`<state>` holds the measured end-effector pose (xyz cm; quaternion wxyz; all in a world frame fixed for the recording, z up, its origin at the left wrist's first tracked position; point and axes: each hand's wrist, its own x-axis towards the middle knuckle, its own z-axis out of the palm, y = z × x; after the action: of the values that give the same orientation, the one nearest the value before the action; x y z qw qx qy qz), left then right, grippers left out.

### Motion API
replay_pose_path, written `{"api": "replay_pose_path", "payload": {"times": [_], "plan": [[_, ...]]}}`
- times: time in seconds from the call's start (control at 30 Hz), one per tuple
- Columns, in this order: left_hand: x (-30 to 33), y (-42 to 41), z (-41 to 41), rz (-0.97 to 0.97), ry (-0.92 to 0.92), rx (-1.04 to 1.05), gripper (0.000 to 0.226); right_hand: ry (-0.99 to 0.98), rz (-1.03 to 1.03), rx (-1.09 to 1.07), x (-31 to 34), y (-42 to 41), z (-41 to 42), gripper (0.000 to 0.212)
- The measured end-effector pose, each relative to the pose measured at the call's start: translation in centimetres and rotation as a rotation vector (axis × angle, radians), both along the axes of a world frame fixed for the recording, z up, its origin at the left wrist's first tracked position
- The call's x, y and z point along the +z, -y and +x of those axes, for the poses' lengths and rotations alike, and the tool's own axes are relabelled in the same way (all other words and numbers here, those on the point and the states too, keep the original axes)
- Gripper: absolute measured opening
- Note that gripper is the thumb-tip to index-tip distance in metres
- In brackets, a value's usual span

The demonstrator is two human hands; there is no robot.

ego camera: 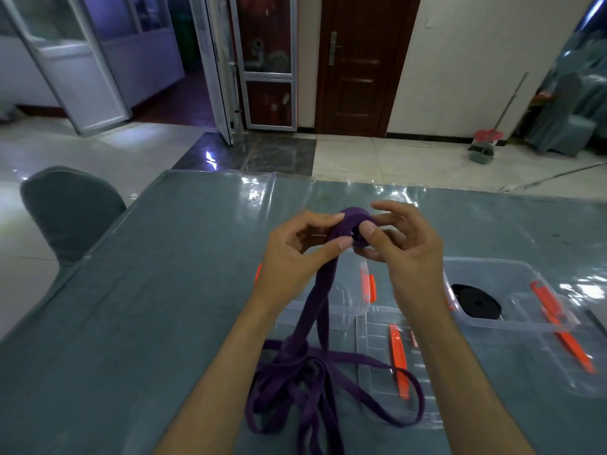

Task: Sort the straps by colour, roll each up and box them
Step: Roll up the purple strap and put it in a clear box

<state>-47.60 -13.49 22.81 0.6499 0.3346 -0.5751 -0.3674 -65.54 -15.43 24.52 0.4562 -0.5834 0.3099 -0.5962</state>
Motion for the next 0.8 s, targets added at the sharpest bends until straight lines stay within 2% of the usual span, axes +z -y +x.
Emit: {"api": "replay_pose_path", "payload": {"times": [0.17,0.3,0.43,0.53,0.6,0.7,0.8], "plan": [[1.7,-0.8,0.8,-0.065,0.119,-0.027,0.036,-0.007,0.019,0.079,0.6,-1.0,0.0,0.02],[2.5,-1.8,0.9,-0.081,0.169,-0.02,0.033,-0.162,-0.061,0.003,1.6,-1.5,-0.4,0.028],[0.9,-3.2,-0.1,-0.017,0.105,0.015,0.024,-0.128,-0.02,0.066,1.9,-2.7,-1.0,0.026],[-0.4,-4.1,-0.5,0.039,0.072,0.044,0.023,-0.113,0.01,0.026,1.3,-4.1,-0.6,0.023],[-0.5,-4.3,-0.2,0.067,0.057,0.026,0.025,-0.028,0.049,-0.002,0.6,-4.8,-0.1,0.015],[-0.1,-4.7,0.7,0.104,0.082,-0.038,0.034,0.067,0.105,-0.021,-0.2,-5.4,0.3,0.009],[0.1,-5.1,1.5,0.101,0.14,-0.079,0.035,0.031,0.153,0.033,-0.6,-5.6,0.1,0.013]]}}
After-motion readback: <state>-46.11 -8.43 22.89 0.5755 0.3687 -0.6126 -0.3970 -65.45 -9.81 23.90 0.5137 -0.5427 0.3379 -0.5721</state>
